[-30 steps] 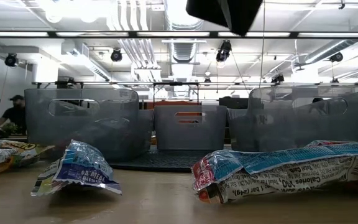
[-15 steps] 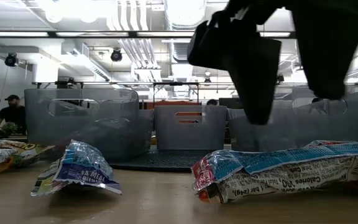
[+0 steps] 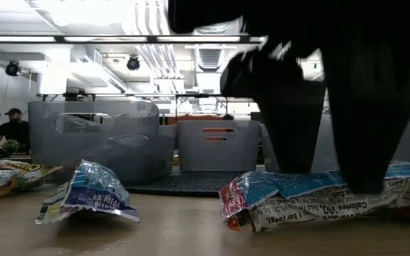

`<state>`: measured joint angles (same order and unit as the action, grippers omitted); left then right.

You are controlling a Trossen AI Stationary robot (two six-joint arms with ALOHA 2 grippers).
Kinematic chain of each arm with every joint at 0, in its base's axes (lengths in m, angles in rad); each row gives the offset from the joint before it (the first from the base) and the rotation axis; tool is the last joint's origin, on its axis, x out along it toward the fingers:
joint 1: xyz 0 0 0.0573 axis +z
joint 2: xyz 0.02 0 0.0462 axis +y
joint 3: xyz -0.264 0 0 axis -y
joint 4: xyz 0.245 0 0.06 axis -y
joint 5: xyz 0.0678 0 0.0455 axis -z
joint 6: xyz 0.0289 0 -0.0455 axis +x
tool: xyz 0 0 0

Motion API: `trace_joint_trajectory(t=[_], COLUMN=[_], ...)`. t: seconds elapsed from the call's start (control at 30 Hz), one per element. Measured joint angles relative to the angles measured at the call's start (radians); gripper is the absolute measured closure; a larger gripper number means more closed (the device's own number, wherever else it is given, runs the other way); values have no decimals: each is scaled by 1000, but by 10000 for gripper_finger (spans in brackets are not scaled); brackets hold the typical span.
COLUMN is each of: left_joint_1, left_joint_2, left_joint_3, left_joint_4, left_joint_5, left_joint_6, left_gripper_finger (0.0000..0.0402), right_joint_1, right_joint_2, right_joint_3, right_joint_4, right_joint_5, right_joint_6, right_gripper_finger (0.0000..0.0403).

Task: Pick and place Granola Bars by type
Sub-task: Put the red granola bar into the bottom left black bin

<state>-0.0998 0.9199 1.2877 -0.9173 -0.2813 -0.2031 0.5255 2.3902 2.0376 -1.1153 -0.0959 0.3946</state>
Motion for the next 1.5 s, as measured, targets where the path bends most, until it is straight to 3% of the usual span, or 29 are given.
trace_joint_trajectory(t=[0.37, 0.93, 1.13, 1.5], left_joint_1=[0, 0, 0, 0], left_joint_2=[-5, -6, -19, -108], left_joint_3=[0, 0, 0, 0], left_joint_4=[-8, -9, -8, -8], left_joint_5=[0, 0, 0, -1], left_joint_6=[0, -13, -11, -8], left_gripper_finger=[402, 402, 402, 402], right_joint_1=[0, 0, -6, -96], right_joint_2=[35, 25, -23, -65], right_joint_3=[-4, 12, 71, 231], right_joint_4=[4, -2, -7, -6], right_joint_5=[6, -4, -18, 79], right_joint_6=[9, 21, 22, 0], right_gripper_finger=[213, 365, 369, 370])
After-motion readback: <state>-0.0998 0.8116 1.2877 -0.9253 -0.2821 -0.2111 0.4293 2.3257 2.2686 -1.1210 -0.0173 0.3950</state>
